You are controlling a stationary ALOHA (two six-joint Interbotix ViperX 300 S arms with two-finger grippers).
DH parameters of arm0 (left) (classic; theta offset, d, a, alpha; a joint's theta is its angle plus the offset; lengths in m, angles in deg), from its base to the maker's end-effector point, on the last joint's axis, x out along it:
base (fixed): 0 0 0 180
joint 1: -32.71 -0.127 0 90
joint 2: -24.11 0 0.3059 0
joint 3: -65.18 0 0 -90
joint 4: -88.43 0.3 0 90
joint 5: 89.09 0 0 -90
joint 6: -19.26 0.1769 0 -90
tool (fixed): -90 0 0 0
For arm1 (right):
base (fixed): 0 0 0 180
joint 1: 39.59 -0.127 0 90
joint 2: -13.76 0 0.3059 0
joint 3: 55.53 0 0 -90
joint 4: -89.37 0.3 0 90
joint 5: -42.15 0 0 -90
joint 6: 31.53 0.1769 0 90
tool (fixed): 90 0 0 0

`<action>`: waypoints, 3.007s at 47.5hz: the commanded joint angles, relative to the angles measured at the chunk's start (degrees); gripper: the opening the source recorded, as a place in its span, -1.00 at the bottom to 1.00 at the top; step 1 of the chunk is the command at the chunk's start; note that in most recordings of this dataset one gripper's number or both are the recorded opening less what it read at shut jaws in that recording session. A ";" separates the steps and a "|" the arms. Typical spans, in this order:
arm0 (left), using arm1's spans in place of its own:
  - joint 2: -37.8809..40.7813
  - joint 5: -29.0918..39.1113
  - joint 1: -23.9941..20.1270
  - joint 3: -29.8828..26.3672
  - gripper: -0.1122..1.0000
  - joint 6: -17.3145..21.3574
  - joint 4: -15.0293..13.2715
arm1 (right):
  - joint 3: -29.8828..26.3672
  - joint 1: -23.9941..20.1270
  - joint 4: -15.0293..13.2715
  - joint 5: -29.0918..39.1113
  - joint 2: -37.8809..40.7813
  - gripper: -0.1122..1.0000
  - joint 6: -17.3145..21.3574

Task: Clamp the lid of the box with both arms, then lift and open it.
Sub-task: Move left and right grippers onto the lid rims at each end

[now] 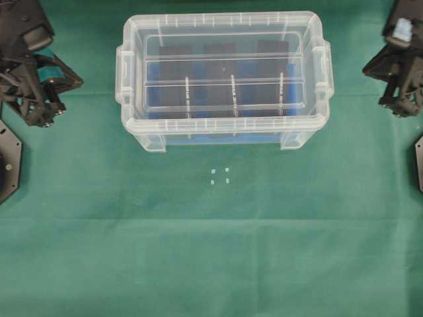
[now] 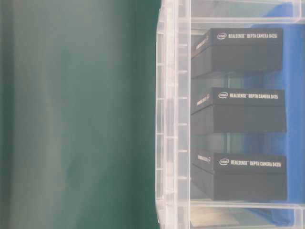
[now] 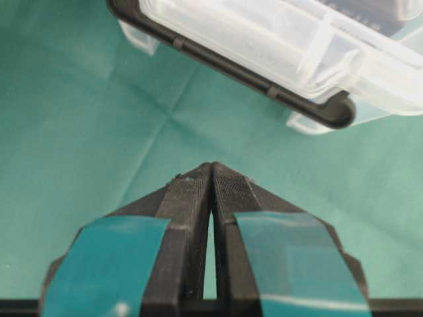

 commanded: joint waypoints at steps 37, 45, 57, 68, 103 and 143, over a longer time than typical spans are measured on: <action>5.71 1.41 -0.53 -0.44 -0.77 7.65 0.44 | -1.49 0.18 -3.43 -2.02 5.36 -0.81 -3.52; 5.98 3.08 -0.26 -0.70 -0.77 10.72 0.53 | -1.85 0.18 -4.22 -1.14 5.36 -0.81 -6.06; 6.59 5.54 -0.26 -1.05 -0.77 10.99 0.53 | -2.55 0.18 -4.22 -1.14 5.36 -0.81 -7.21; 6.59 5.54 -0.26 -1.05 -0.77 10.99 0.53 | -2.55 0.18 -4.22 -0.88 5.36 -0.81 -7.21; 18.28 2.55 -0.53 -8.09 -0.77 14.41 0.53 | -4.92 -0.97 -4.22 -4.04 11.87 -0.81 -7.73; 24.35 0.97 -0.18 -14.24 -0.77 22.85 0.26 | -7.82 -4.92 -4.22 -8.44 16.08 -0.81 -11.60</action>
